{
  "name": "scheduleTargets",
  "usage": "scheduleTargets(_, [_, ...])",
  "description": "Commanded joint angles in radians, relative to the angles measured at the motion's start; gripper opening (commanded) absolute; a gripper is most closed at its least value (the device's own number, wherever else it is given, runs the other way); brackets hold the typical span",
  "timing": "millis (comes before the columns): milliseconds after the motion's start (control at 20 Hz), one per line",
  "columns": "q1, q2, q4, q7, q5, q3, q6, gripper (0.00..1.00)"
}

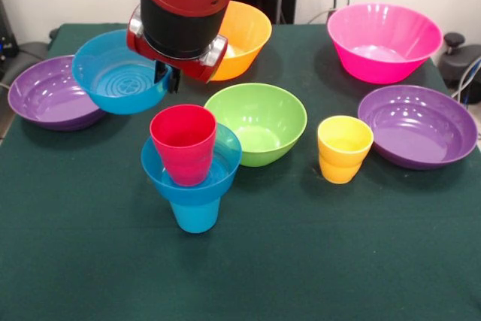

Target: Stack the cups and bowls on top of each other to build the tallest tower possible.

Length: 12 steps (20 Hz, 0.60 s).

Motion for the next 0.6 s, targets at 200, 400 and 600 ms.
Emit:
scheduleTargets(200, [0.014, -0.025, -0.042, -0.003, 0.021, 0.028, 0.147, 0.00])
scheduleTargets(400, [0.013, -0.009, -0.093, -0.012, 0.022, 0.032, 0.201, 0.00])
scheduleTargets(600, [0.012, -0.003, -0.136, -0.022, 0.031, 0.042, 0.250, 0.00])
